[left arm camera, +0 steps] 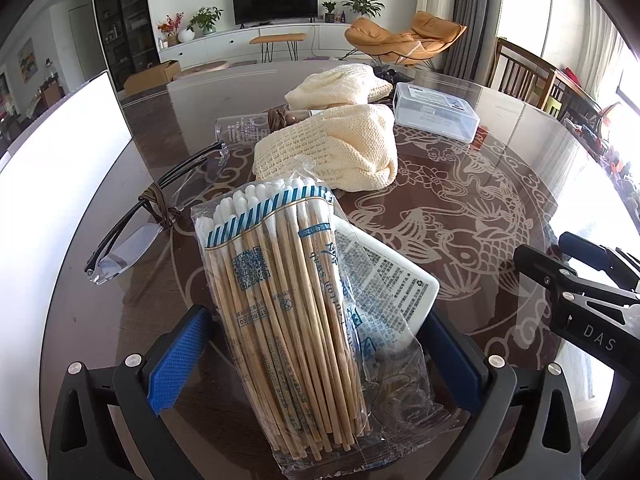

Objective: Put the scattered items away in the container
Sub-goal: 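Hold the cotton swab pack in the left tool and lift it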

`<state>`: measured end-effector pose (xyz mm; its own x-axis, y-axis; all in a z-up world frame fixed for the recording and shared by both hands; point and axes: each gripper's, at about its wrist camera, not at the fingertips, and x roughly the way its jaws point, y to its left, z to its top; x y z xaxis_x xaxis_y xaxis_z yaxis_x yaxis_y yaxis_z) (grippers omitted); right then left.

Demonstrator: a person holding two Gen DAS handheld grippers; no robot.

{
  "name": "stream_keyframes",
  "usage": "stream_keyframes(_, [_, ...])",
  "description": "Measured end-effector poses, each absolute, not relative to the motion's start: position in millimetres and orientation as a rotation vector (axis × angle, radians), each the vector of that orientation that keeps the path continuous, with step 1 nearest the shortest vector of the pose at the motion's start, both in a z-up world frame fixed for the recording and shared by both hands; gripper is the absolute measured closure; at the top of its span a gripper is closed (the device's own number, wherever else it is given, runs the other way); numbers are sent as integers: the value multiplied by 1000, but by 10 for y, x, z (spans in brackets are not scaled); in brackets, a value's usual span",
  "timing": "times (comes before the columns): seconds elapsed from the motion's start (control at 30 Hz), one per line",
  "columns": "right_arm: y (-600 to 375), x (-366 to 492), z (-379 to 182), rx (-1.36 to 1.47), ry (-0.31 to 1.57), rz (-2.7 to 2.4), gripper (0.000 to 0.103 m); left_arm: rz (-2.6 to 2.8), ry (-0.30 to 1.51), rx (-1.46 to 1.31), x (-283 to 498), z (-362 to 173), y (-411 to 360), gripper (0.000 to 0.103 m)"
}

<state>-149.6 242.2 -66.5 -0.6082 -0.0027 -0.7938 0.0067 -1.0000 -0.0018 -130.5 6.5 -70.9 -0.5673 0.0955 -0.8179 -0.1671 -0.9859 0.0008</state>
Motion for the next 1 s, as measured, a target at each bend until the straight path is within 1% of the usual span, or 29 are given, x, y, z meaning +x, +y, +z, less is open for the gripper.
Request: stream_keyframes(1.0, [2420,-1502,-664,1388,7,-2812,29,2665,110,-1378,-1288,-710,33,0])
